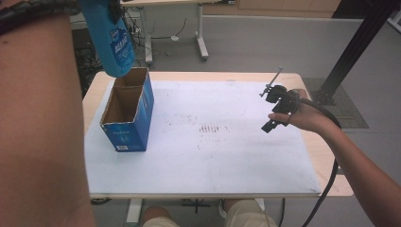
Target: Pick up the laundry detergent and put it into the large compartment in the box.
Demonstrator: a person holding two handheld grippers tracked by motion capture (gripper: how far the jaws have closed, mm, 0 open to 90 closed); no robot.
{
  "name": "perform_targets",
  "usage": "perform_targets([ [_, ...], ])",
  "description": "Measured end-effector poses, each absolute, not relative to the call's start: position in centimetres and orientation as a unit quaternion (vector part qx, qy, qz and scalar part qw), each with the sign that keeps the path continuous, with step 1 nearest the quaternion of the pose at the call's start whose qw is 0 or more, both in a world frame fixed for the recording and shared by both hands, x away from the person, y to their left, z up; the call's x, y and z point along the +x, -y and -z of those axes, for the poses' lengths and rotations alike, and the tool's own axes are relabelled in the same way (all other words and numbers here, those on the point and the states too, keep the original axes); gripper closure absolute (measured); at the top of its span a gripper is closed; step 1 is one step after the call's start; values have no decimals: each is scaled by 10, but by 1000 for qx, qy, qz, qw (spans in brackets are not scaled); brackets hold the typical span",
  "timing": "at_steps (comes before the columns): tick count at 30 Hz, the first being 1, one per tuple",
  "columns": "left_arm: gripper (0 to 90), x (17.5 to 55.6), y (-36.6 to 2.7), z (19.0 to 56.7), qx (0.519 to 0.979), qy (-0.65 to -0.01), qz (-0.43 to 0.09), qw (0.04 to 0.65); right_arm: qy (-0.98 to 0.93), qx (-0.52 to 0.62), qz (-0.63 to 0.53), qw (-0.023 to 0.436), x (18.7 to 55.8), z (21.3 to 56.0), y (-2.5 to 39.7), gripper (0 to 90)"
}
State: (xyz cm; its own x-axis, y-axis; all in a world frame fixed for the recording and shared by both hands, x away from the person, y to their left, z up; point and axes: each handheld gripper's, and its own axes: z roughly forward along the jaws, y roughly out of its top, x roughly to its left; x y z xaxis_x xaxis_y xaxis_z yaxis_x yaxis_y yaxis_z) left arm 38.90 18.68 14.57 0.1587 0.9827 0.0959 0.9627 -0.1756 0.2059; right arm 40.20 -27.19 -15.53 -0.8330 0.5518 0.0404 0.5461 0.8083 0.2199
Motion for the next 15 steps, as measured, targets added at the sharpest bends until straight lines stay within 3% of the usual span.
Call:
perform_targets([
  [7,378,388,-209,-137,714,-690,-108,51,-950,291,-109,11,401,158,276,68],
  [15,377,393,-223,-118,702,-703,-96,57,-950,291,-110,9,403,162,277,69],
])
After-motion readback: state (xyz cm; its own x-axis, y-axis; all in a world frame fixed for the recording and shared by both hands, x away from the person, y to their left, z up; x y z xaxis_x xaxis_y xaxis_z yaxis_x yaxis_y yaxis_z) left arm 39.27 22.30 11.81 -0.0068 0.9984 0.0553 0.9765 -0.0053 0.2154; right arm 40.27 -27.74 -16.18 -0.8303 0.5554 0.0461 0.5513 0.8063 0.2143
